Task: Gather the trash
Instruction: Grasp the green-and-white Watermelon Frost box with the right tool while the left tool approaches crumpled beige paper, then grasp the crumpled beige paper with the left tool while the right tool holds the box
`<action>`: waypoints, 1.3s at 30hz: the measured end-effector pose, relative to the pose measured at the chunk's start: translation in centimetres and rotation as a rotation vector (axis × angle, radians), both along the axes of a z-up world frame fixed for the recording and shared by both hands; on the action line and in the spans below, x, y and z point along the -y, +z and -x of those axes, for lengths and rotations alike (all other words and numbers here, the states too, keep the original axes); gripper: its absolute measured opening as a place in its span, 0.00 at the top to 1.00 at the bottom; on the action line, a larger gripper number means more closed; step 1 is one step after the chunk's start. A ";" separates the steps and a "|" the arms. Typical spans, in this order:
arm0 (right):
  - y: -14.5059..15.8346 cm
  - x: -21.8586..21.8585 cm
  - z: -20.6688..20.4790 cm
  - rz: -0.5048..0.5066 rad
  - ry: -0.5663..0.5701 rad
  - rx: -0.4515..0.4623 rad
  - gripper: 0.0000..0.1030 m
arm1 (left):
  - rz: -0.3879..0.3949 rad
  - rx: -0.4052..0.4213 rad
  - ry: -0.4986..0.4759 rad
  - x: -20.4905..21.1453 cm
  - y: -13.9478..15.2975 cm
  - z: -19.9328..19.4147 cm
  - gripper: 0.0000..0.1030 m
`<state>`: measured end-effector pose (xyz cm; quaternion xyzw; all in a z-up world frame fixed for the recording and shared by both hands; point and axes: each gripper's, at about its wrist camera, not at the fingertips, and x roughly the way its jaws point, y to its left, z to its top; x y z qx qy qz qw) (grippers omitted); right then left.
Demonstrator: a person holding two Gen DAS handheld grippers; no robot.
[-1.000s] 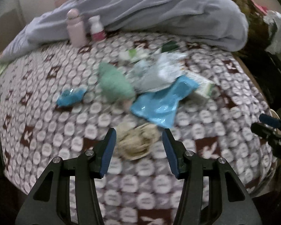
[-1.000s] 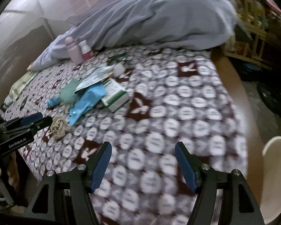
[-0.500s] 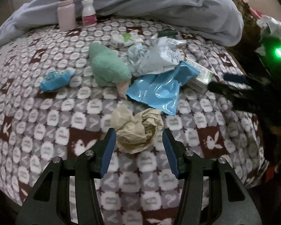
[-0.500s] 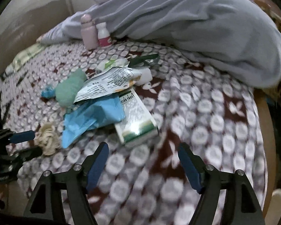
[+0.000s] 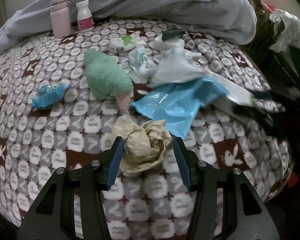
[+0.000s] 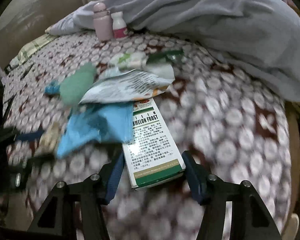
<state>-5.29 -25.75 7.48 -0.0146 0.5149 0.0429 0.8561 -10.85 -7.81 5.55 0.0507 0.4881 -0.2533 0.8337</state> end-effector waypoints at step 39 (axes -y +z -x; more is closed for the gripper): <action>6.3 7.1 15.5 -0.013 -0.281 0.232 0.51 | 0.192 0.051 -0.219 7.9 10.3 6.7 0.94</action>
